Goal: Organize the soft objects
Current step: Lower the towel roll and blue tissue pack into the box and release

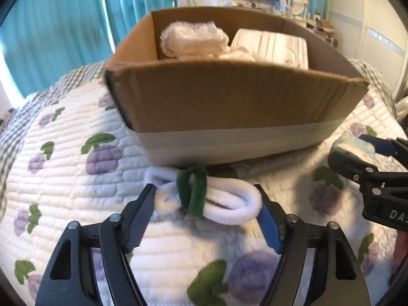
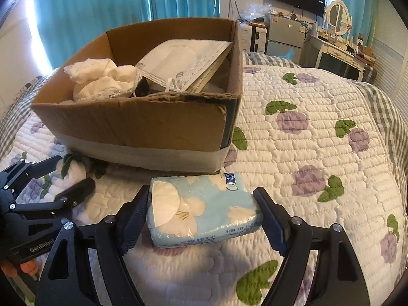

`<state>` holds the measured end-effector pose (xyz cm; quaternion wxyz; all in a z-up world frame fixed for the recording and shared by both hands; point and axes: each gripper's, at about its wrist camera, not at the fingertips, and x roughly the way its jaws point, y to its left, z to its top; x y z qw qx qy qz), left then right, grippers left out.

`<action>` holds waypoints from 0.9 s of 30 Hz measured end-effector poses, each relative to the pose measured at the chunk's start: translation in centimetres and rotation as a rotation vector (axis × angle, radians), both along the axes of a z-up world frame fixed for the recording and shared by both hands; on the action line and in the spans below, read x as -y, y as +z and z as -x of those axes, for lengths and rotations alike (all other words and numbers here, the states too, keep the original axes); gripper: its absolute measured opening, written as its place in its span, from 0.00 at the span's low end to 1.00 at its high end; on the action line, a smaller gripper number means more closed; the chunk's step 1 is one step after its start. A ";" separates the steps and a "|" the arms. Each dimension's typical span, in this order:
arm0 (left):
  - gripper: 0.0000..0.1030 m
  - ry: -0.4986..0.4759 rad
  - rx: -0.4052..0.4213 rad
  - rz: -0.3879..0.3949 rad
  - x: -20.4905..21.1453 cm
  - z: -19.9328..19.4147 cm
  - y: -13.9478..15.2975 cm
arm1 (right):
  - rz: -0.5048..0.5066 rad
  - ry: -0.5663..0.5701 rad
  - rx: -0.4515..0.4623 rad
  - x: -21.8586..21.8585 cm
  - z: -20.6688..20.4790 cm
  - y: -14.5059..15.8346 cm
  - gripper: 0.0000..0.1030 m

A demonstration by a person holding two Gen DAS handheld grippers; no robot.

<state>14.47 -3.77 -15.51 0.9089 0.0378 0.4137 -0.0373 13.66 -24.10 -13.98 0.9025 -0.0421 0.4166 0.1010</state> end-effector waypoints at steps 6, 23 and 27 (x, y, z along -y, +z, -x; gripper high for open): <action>0.44 -0.007 0.030 0.030 -1.3 2.5 2.2 | -0.003 0.009 0.052 0.1 2.5 2.1 0.77; 0.07 -0.101 0.228 -0.027 0.7 8.1 13.4 | -0.049 0.043 0.199 0.5 9.2 11.2 0.77; 0.07 -0.115 0.290 -0.047 1.5 7.6 16.5 | -0.062 0.059 0.242 0.9 8.7 14.2 0.77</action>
